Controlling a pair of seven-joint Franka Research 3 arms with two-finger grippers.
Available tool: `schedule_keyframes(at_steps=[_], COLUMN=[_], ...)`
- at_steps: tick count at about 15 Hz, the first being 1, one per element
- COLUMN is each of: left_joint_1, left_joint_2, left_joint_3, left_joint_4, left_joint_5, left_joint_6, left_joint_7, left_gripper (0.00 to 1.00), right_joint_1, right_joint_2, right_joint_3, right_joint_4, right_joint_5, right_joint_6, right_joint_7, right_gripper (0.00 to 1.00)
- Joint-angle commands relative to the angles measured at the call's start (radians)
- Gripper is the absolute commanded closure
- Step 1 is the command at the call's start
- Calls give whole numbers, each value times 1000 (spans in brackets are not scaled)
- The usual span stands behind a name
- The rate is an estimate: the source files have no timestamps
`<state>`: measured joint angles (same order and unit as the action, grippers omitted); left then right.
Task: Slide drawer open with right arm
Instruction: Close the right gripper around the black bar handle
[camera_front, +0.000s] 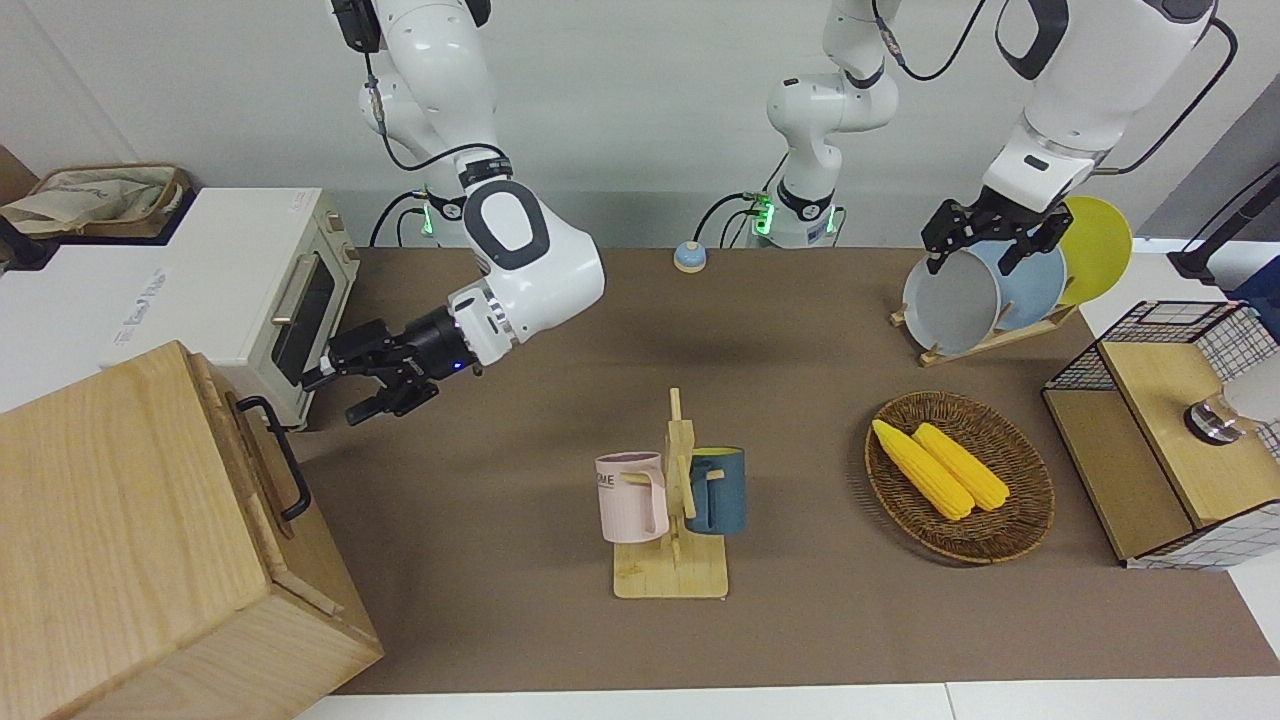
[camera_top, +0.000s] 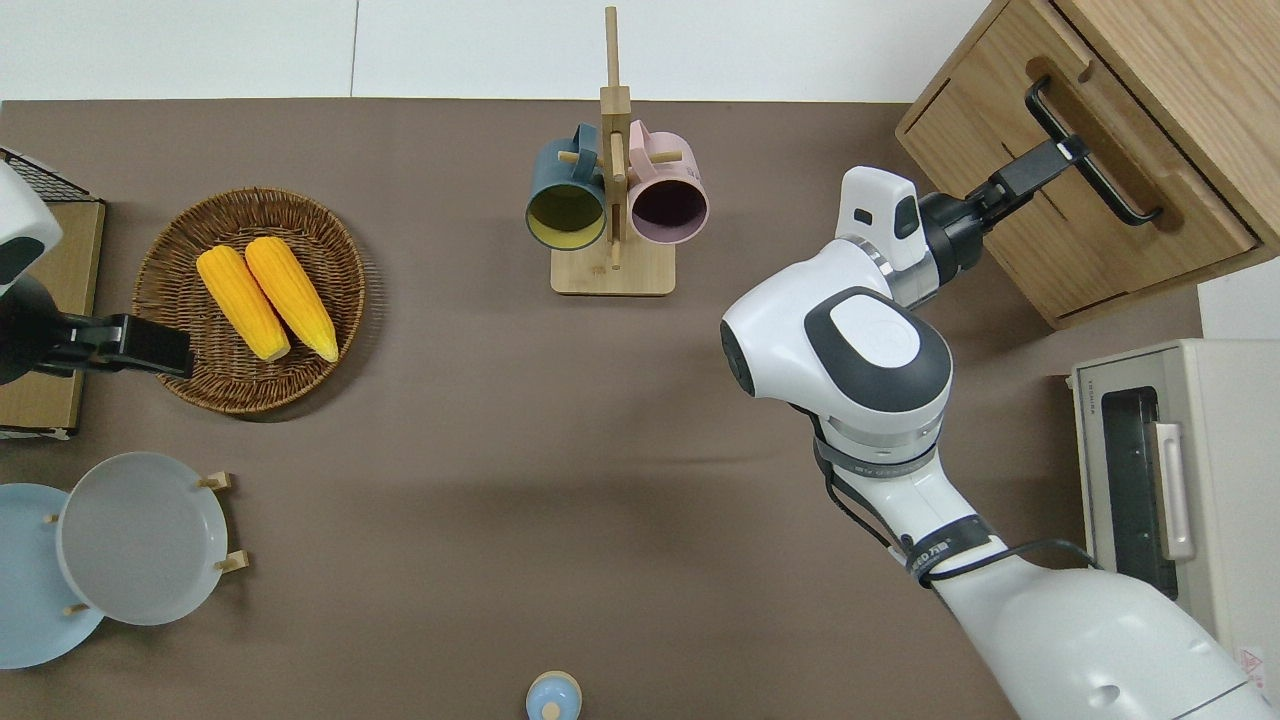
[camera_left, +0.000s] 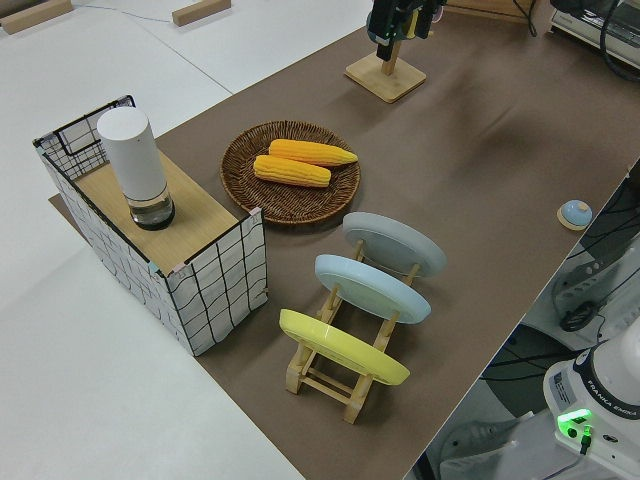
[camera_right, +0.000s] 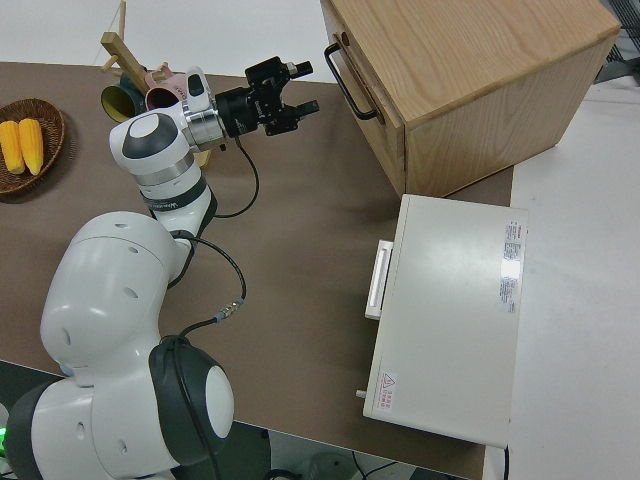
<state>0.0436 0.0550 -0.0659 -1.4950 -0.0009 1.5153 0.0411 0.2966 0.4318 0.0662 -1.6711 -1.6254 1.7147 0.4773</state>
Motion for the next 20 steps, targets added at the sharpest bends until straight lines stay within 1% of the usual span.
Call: schedule_keyframes(at_steps=[1,4,6,8,10,11,12,13,15,16,18,19,20], left_joint_1=[-5,-7,-7,-7,-5,-7,-7,-5,-7,-7,-7,-7,-7], left_joint_2=[-4,-4,-4,-4,-4,-4,-4,-4,-4,-4,-4,-3,-4], left_joint_3=[0,0,0,0,0,0,0,0,0,0,0,0,0], left_joint_4=[10,9,10,10,9,10,9,9,10,9,10,9,9], left_joint_5=[18,18,18,18,18,18,18,18,18,18,18,18,18], left_joint_6=[-18,-18,-18,-18,-18,-18,-18,-18,-18,-18,-18,-18,-18], left_joint_7=[-10,-10,-10,-10,-10,-10,-10,-10,-10,-10,-10,-10,-10], left_gripper=[7,7,7,7,7,7,7,7,7,7,7,7,7], right_joint_1=[-13,-42,-56,-62,-74,-80,-82,-82,-83,-85,-102,-105,-109], right_joint_2=[18,18,27,28,28,28,28,28,28,27,24,21,21], right_joint_3=[-19,-22,-22,-22,-22,-22,-22,-22,-25,-25,-26,-26,-28], right_joint_4=[-7,-4,2,4,8,8,14,16,17,17,17,17,17], right_joint_5=[-91,-119,-146,-148,-145,-146,-142,-137,-136,-131,-133,-131,-133], right_joint_6=[42,95,105,109,146,151,154,155,160,181,213,233,236], right_joint_7=[32,32,32,35,33,33,35,34,32,32,21,20,20], right_gripper=[9,9,9,9,9,11,21,65,417,641,841,924,994])
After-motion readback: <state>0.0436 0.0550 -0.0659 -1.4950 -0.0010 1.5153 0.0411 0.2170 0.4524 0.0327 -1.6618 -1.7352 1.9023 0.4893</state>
